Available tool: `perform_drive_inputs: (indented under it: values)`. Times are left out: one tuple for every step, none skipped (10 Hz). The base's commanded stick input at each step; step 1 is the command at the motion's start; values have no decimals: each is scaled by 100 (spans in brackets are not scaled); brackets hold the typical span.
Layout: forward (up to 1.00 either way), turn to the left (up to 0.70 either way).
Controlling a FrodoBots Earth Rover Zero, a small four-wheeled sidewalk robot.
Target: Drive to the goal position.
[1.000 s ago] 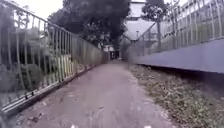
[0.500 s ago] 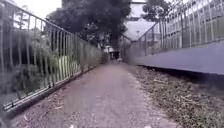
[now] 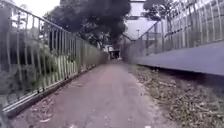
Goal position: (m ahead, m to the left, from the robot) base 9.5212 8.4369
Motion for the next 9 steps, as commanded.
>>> perform_drive_inputs:
  values:
    - [70, 0]
    - [70, 0]
    - [70, 0]
    - [70, 0]
    - [70, 0]
    - [70, 0]
    - [70, 0]
    - [70, 0]
    - [70, 0]
